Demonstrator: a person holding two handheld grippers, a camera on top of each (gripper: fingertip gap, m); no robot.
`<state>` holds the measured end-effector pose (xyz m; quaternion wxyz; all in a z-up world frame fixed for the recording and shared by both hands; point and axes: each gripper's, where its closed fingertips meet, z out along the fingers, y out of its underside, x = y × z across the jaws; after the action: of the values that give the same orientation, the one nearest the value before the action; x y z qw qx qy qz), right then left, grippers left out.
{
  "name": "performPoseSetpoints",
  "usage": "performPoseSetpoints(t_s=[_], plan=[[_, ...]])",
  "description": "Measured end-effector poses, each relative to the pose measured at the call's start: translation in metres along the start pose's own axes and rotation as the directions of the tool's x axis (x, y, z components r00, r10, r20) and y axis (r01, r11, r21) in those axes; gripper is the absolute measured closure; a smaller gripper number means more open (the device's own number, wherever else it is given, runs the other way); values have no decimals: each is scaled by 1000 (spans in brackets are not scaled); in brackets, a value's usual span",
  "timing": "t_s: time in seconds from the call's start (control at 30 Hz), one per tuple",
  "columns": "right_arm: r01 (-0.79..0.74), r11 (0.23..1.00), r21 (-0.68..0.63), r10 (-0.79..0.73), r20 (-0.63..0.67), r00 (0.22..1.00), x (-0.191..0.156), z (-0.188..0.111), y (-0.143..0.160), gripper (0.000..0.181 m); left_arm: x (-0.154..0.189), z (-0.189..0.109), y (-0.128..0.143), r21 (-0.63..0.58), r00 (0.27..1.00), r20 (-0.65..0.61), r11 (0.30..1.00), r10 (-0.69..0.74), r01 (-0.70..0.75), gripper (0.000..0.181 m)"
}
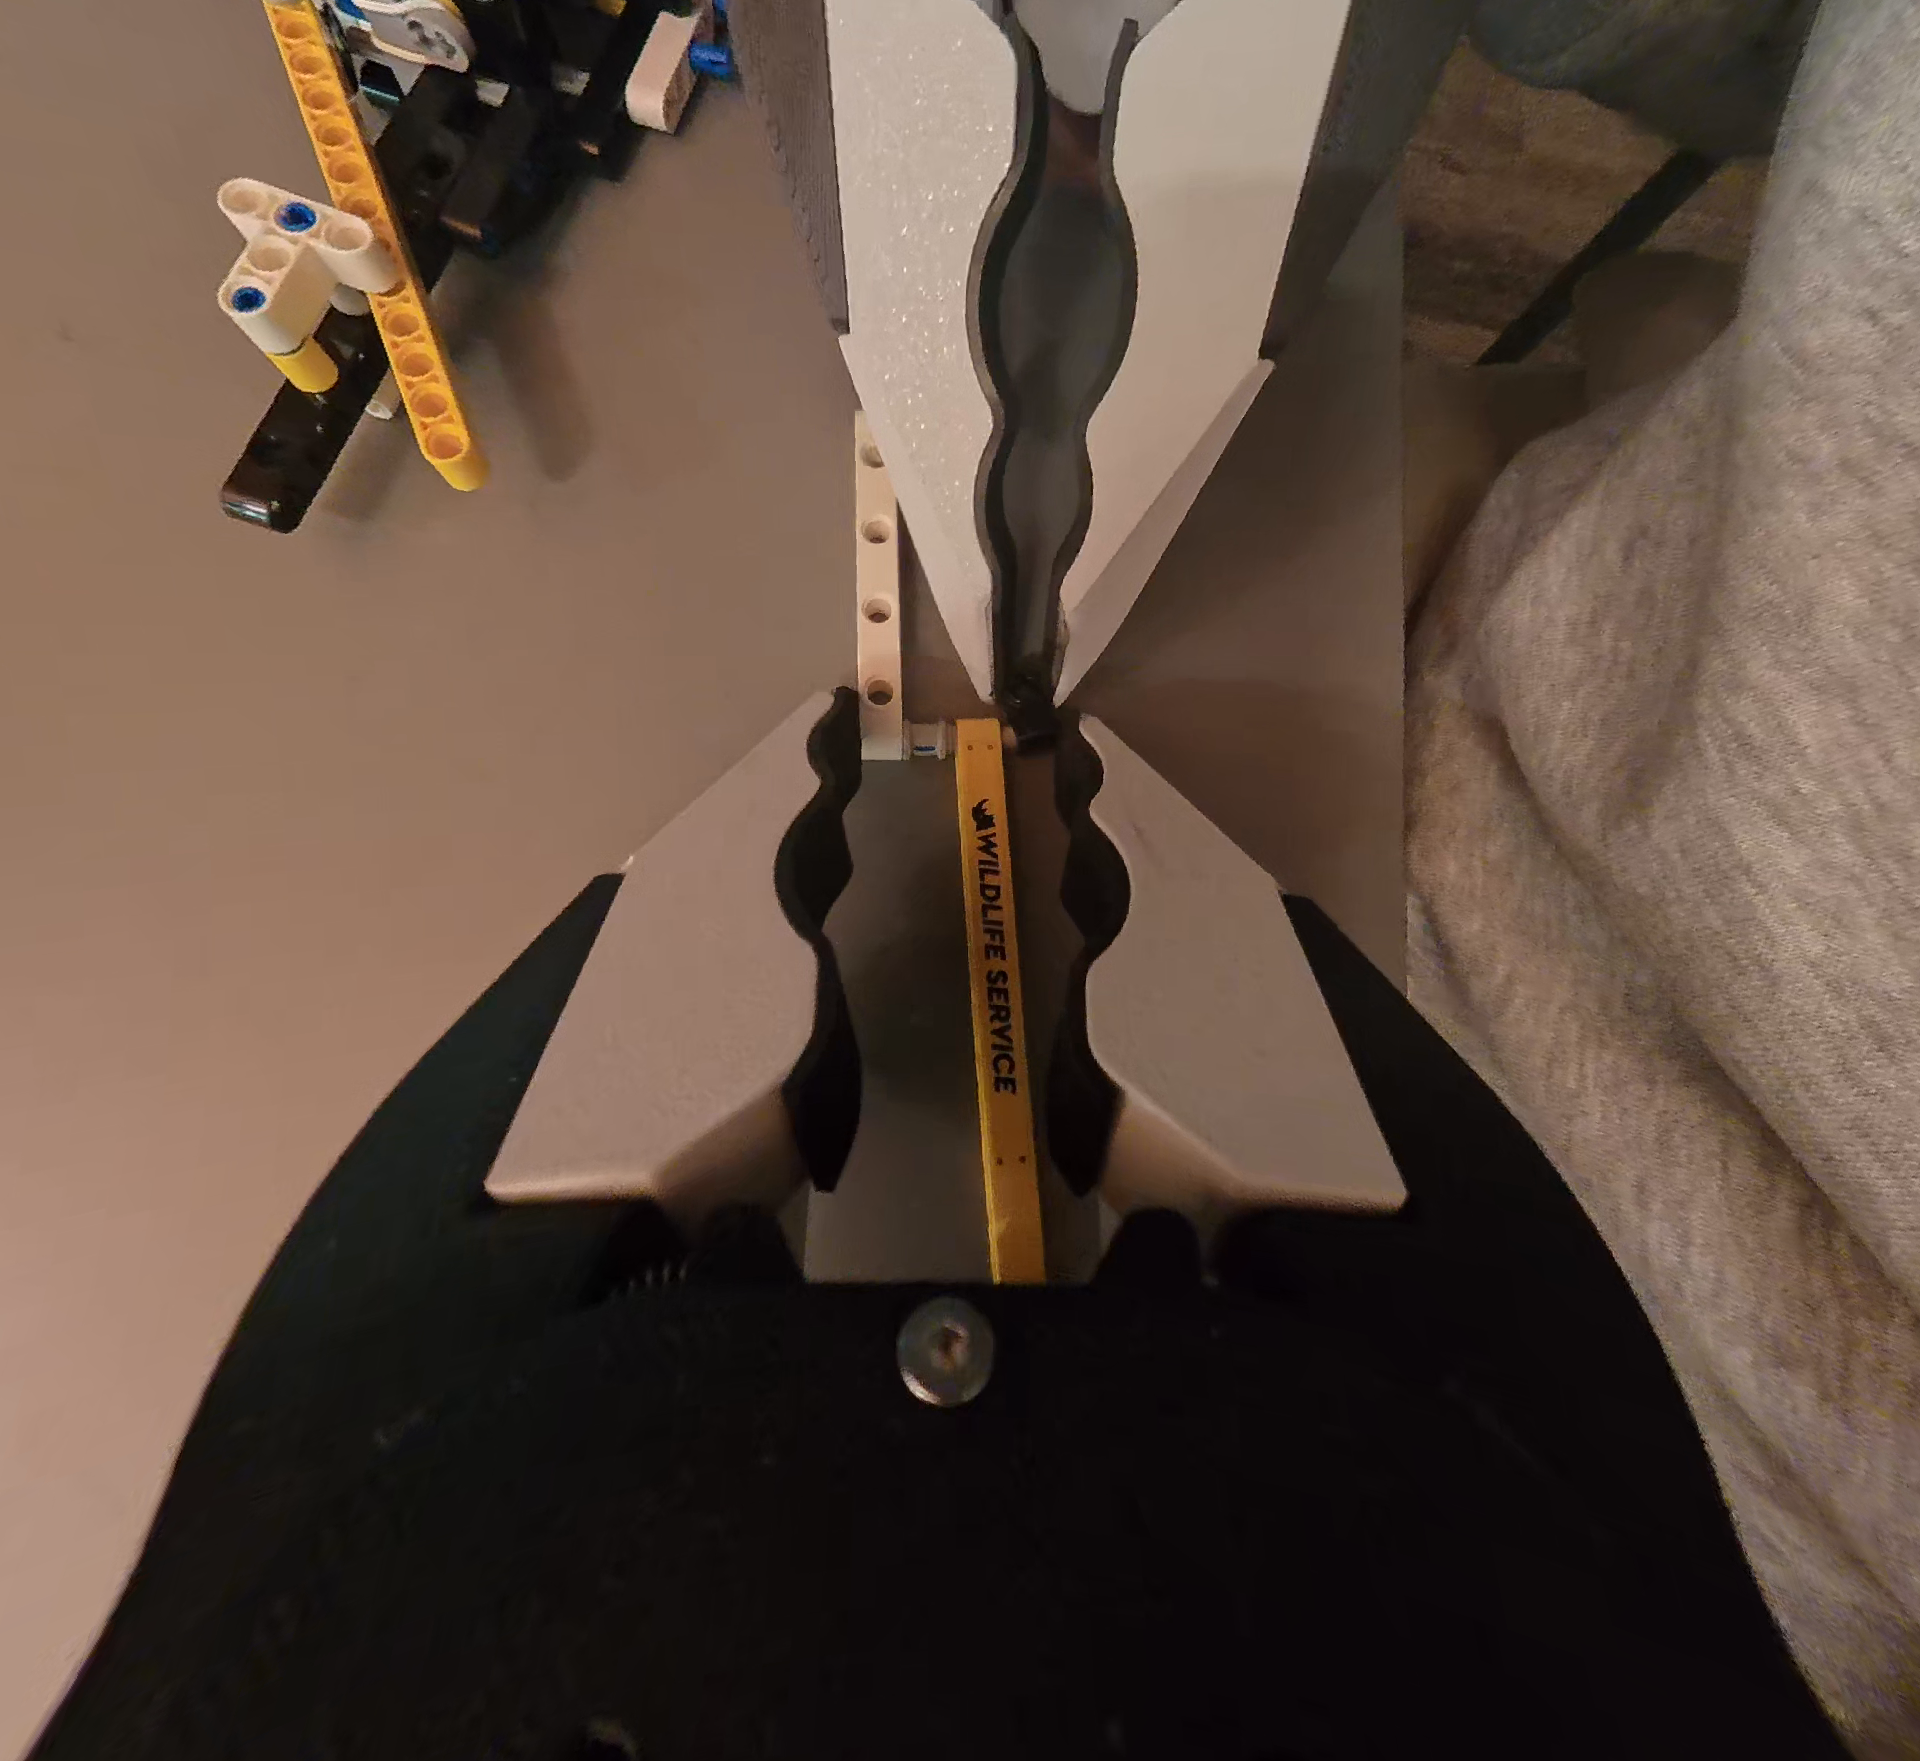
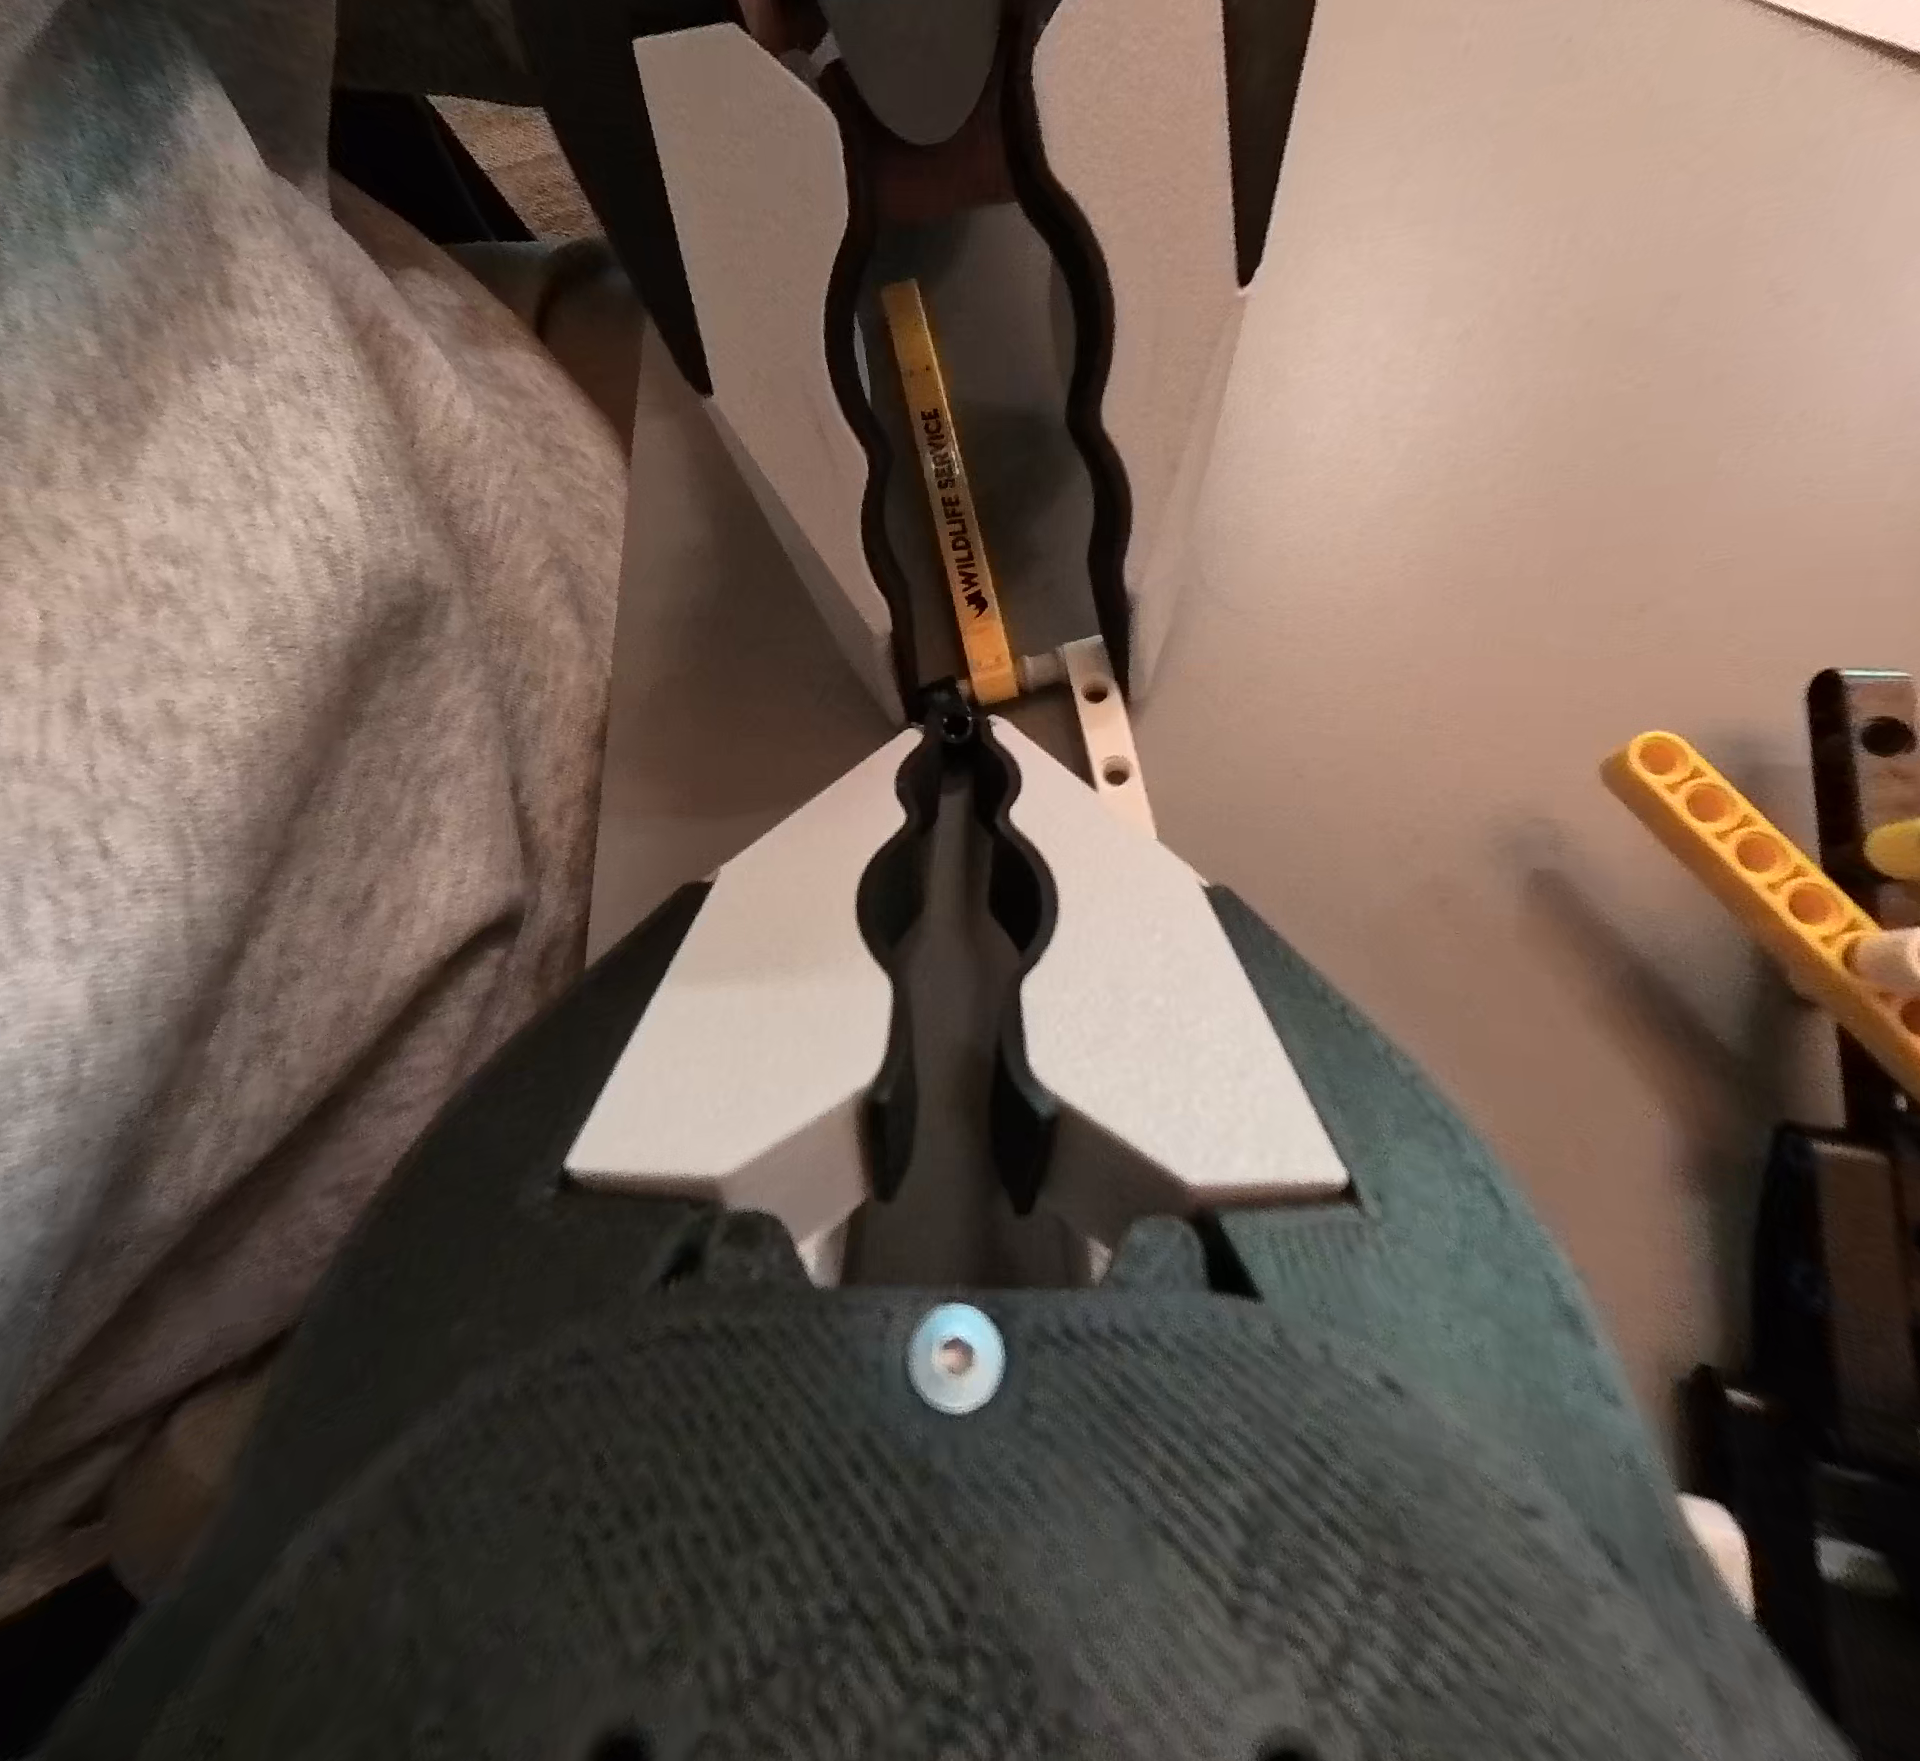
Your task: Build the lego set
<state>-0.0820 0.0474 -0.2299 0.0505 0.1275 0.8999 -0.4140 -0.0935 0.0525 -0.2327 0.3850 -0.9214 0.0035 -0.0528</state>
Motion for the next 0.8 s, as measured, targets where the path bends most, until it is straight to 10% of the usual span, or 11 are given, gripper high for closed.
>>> performPoseSetpoints(t_s=[0.8], plan=[[4, 1000, 24, -3, -69, 998, 4, -2, -1, 169, -3, -9, 0, 42, 996, 1, 995, -88, 88, 139]])
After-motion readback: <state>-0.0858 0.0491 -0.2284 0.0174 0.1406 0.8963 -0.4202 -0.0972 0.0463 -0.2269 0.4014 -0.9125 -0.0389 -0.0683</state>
